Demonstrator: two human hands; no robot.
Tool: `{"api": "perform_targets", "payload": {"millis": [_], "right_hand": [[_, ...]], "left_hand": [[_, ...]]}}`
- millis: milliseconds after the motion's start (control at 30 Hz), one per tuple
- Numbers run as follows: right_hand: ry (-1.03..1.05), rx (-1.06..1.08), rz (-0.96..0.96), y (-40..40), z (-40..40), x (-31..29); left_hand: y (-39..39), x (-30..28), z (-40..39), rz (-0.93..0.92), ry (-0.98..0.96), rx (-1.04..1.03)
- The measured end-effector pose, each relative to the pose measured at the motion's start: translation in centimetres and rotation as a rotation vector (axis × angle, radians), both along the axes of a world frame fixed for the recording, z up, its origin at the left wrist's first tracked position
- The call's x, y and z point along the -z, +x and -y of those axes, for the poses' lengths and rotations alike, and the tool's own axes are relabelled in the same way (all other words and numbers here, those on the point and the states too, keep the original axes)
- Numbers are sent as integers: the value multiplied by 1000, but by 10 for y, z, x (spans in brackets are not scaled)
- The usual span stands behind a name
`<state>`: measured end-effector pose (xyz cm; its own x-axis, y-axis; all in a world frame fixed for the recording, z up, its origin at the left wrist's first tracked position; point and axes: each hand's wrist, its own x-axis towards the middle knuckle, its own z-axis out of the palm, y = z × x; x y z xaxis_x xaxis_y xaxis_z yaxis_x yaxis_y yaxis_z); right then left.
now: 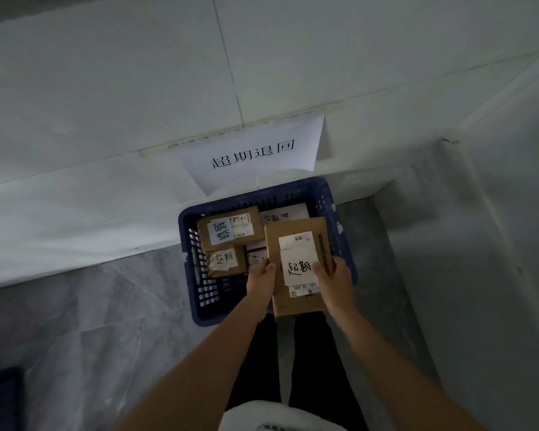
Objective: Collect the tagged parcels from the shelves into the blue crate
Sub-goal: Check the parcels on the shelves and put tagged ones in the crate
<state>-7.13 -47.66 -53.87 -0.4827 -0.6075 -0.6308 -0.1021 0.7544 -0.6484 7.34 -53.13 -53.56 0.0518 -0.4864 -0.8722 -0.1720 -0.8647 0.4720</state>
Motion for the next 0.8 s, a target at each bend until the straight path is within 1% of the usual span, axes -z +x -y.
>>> {"api": "perform_targets", "payload": {"millis": [133, 233, 367, 533, 667, 800], "right_hand": [[3, -46, 30, -26, 27, 24], [-24, -101, 58, -41, 50, 50], [-52, -155, 41, -60, 77, 98], [-22, -194, 70, -73, 97, 164], [33, -200, 30, -75, 103, 188], [26, -256, 95, -77, 106, 192]], "left_hand": [[-29, 16, 11, -44, -1, -51], [-41, 40, 28, -23, 29, -92], [-53, 95, 55, -24, 105, -150], [-68, 140, 75, -20, 166, -194], [-83, 154, 81, -40, 164, -218], [-97, 156, 84, -18, 147, -221]]}}
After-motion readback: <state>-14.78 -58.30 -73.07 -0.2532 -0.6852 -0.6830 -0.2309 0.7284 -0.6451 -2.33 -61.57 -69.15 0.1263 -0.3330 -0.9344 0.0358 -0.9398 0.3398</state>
